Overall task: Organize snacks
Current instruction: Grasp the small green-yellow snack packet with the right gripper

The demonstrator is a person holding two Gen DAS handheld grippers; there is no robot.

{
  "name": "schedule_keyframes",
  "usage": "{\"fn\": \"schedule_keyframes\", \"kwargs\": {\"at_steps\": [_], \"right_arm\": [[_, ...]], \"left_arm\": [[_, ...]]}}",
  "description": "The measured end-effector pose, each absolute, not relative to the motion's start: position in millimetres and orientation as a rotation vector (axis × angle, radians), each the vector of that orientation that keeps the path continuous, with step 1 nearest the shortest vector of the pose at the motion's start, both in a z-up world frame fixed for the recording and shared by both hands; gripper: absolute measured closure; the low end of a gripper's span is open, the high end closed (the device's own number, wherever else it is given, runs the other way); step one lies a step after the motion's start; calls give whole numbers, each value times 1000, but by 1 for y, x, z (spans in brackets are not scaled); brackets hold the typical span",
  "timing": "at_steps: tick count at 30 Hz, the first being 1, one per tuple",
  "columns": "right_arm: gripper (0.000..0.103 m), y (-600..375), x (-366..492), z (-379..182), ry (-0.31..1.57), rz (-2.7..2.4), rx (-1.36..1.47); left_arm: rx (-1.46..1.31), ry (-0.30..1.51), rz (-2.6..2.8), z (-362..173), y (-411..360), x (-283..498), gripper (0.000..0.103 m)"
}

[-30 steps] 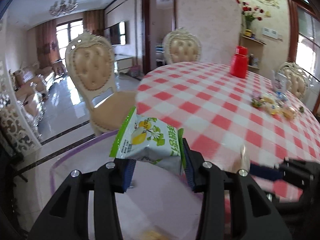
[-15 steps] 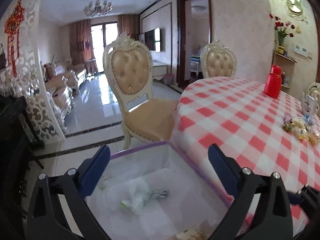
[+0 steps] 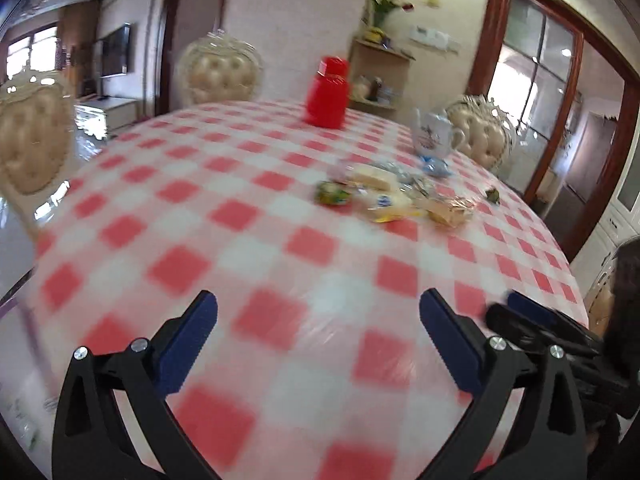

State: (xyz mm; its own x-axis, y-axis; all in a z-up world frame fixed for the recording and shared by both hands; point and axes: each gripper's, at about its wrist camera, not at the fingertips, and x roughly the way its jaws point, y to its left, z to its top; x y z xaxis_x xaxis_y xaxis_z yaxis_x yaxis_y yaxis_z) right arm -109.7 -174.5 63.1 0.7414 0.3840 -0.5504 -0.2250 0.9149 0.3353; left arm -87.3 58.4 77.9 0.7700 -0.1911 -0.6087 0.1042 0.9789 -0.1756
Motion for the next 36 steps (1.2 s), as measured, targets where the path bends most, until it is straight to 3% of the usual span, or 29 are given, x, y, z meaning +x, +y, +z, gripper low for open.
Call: {"fn": "schedule_keyframes", "kwargs": {"at_steps": [6,12,22,27,31,32,33,34,36], "right_arm": [[21,-291,-64,49,673,82,355],[21,-373,16,49,687,-109,379],[21,-452,198,22,771,-275,277],[21,-476,258,11,799,-329,274],[22,-485,287,4,858,-322,229],[26,-485,289,1,878,-306,227],[42,-485,289,-1,889,-290,217],[67,-482,286,0,885,-290,194],[69,-475,275,2,888,-293,156]], "left_arm": [[-152,696,-225,65,-30,1,2],[-256,622,-275,66,-72,57,2],[-272,541,-351,56,-57,63,2],[-288,724,-294,35,-52,88,2],[-322,751,-235,31,-38,94,2],[-326,756,-223,30,-35,95,2],[-324,766,-206,28,-33,97,2],[-322,775,-192,25,-31,97,2],[-336,790,-168,22,-24,99,2]]}}
